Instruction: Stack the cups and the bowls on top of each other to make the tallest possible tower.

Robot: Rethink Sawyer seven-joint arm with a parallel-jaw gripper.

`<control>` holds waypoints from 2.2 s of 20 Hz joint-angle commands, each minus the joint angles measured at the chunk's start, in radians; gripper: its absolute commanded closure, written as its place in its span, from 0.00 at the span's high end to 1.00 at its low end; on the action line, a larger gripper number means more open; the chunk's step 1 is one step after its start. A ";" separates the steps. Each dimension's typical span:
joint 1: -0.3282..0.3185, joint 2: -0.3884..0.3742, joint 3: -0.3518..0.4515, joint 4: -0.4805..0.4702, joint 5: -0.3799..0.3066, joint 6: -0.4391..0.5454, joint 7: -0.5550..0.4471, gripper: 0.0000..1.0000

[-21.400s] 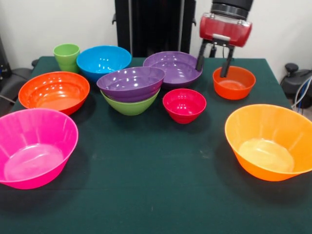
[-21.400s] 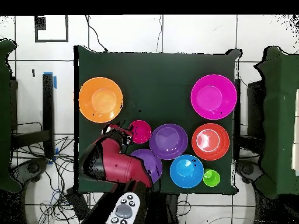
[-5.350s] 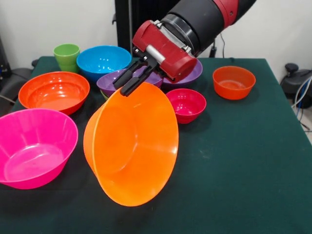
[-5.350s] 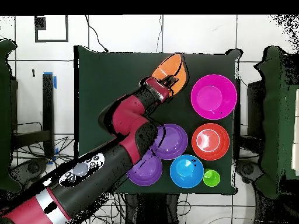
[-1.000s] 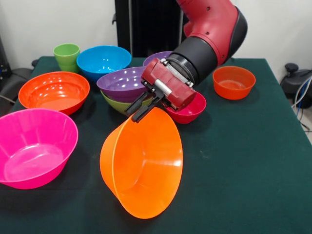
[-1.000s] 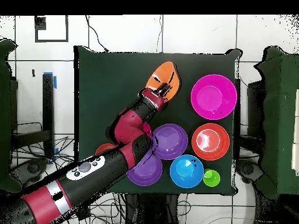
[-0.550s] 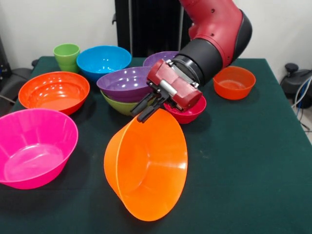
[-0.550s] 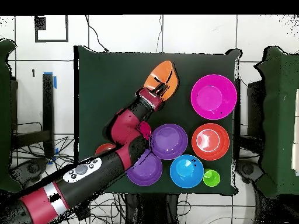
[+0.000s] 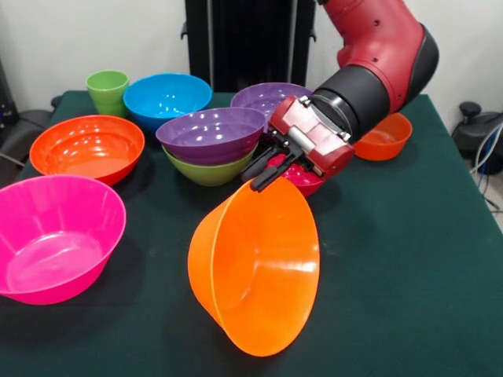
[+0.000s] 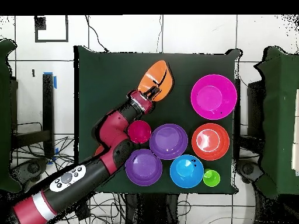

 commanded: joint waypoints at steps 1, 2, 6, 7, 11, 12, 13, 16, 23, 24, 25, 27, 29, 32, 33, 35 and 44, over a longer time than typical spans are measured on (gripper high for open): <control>0.012 0.146 -0.011 -0.114 0.066 0.267 0.153 0.00; 0.010 0.151 -0.019 -0.116 0.062 0.273 0.158 0.00; 0.007 0.157 -0.033 -0.126 0.042 0.284 0.177 0.00; 0.010 0.165 -0.040 -0.123 0.041 0.287 0.185 0.00; 0.011 0.185 -0.063 -0.134 0.045 0.316 0.216 0.00; 0.010 0.200 -0.083 -0.143 0.053 0.338 0.236 0.00; 0.010 0.216 -0.102 -0.152 0.061 0.360 0.255 0.00; 0.006 0.259 -0.170 -0.181 0.075 0.434 0.323 0.00; -0.006 0.306 -0.264 -0.236 0.052 0.550 0.453 0.00; -0.008 0.308 -0.272 -0.244 0.046 0.564 0.470 0.00; -0.010 0.312 -0.282 -0.252 0.040 0.577 0.487 0.00; -0.014 0.318 -0.297 -0.266 0.029 0.600 0.517 0.00; -0.017 0.320 -0.307 -0.279 0.019 0.614 0.542 0.00; -0.022 0.324 -0.324 -0.299 0.005 0.639 0.576 0.00; -0.024 0.323 -0.328 -0.307 0.001 0.646 0.586 0.00; -0.031 0.339 -0.370 -0.321 -0.013 0.678 0.616 0.00; -0.062 0.372 -0.438 -0.379 -0.018 0.727 0.709 0.00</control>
